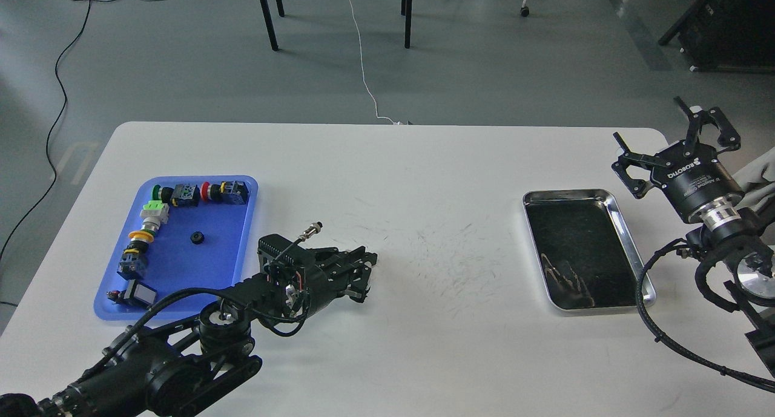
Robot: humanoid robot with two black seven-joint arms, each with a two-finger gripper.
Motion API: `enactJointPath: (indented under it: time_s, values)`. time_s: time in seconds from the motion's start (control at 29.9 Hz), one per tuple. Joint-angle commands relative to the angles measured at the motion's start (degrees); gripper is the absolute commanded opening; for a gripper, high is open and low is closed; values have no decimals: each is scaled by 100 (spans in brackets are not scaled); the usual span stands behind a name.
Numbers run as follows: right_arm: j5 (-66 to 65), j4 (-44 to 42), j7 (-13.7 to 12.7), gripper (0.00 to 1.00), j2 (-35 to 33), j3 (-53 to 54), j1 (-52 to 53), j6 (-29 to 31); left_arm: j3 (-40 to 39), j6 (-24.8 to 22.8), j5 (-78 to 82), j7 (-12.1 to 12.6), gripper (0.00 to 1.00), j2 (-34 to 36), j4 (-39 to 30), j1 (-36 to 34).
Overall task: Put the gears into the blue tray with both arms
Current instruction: 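Carry the black gear into the blue tray and release it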
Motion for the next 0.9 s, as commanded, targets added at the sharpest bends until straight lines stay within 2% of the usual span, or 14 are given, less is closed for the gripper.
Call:
enactJointPath:
  time_s: [0.0, 0.1, 0.3, 0.57, 0.74, 0.87]
  values:
    - [0, -8, 0, 95, 0, -6, 1, -10, -7, -5, 0, 9, 5, -20, -27, -33]
    - [0, 10, 0, 95, 0, -15, 10, -19, -50, -5, 0, 9, 6, 120, -167, -94]
    - [0, 36, 0, 95, -9, -15, 19, -19, -77, -5, 0, 53, 6, 1147, -852, -481]
    - [0, 89, 0, 95, -9, -15, 19, -28, -77, 258, 0, -17, 6, 3151, -1688, -683]
    - [0, 98, 0, 95, -9, -67, 19, -36, 37, 794, 0, -53, 6, 3934, -1689, -377]
    - [0, 107, 0, 95, -9, -85, 19, -37, 20, 1085, -194, -53, 6, 4058, -1636, 229]
